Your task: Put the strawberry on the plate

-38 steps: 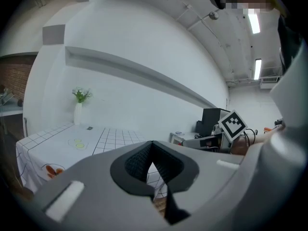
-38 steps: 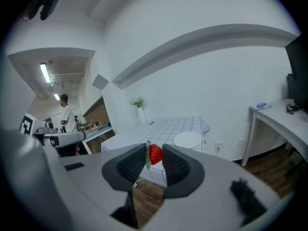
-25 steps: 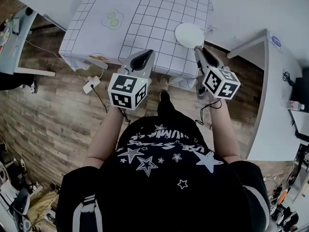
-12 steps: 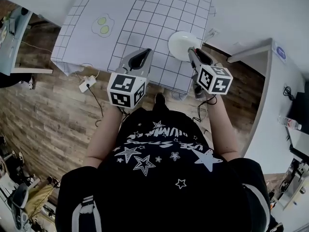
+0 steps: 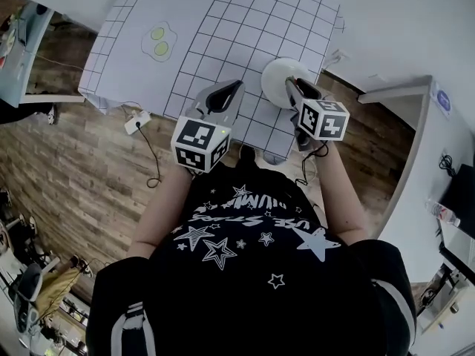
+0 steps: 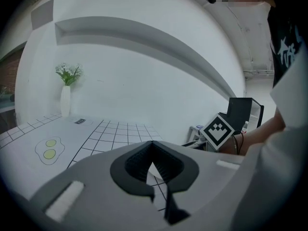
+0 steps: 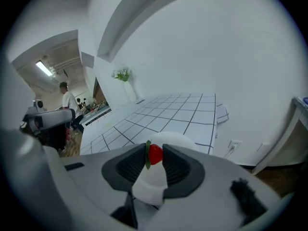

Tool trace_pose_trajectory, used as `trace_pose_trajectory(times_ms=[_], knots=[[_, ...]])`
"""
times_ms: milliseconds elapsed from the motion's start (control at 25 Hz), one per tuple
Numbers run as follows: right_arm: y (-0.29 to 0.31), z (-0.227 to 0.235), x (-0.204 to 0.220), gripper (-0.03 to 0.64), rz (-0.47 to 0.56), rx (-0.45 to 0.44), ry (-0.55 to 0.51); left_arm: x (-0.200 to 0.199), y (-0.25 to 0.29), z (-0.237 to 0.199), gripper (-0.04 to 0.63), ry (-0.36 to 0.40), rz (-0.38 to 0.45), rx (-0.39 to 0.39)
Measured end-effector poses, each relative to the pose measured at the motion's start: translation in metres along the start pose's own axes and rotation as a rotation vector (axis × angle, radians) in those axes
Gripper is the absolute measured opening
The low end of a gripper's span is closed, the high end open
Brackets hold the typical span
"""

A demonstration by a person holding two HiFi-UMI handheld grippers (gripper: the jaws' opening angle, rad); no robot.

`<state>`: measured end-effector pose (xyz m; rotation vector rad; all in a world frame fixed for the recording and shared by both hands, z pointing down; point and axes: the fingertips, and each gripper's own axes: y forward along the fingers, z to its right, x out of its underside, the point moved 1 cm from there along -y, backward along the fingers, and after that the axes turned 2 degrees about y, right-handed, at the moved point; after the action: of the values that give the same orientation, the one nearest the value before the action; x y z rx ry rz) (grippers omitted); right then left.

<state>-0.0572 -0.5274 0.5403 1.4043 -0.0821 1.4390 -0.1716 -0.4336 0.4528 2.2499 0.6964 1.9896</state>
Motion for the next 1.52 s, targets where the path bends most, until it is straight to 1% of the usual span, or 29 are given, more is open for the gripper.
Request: trace_pose_trajectory(times_ms=[280,520,680,840,1080,1240,1280,1400,1520], knots=[[0.020,0.008,0.012,0.118,-0.080,-0.004,-0.026,0.010,0.013,-0.014,0.008,-0.009,-0.036,-0.023],[0.020,0.006,0.010,0.124,-0.091,-0.001,-0.027,0.013,0.013,-0.023,0.009,-0.017,-0.047,-0.036],[0.013,0.003,0.008,0.141,-0.087,0.000,-0.033,0.014,0.008,-0.021,0.009,-0.019,-0.039,-0.031],[0.001,-0.005,0.010,0.141,-0.065,0.009,-0.043,0.017,-0.005,-0.015,0.009,-0.012,-0.029,-0.026],[-0.026,-0.026,0.009,0.141,0.005,0.034,-0.051,0.019,-0.040,-0.009,0.009,0.007,-0.009,-0.019],[-0.040,-0.040,0.012,0.140,0.058,0.021,-0.062,0.023,-0.056,-0.006,0.008,0.028,0.019,-0.020],[-0.041,-0.039,0.009,0.132,0.073,0.017,-0.067,0.022,-0.054,-0.005,0.009,0.037,0.029,-0.020],[-0.036,-0.026,-0.011,0.072,0.110,0.012,-0.076,0.010,-0.040,-0.008,0.009,0.057,0.042,-0.026],[-0.030,-0.014,-0.039,0.049,0.111,-0.001,-0.066,-0.011,-0.025,-0.016,0.009,0.049,0.033,-0.041]])
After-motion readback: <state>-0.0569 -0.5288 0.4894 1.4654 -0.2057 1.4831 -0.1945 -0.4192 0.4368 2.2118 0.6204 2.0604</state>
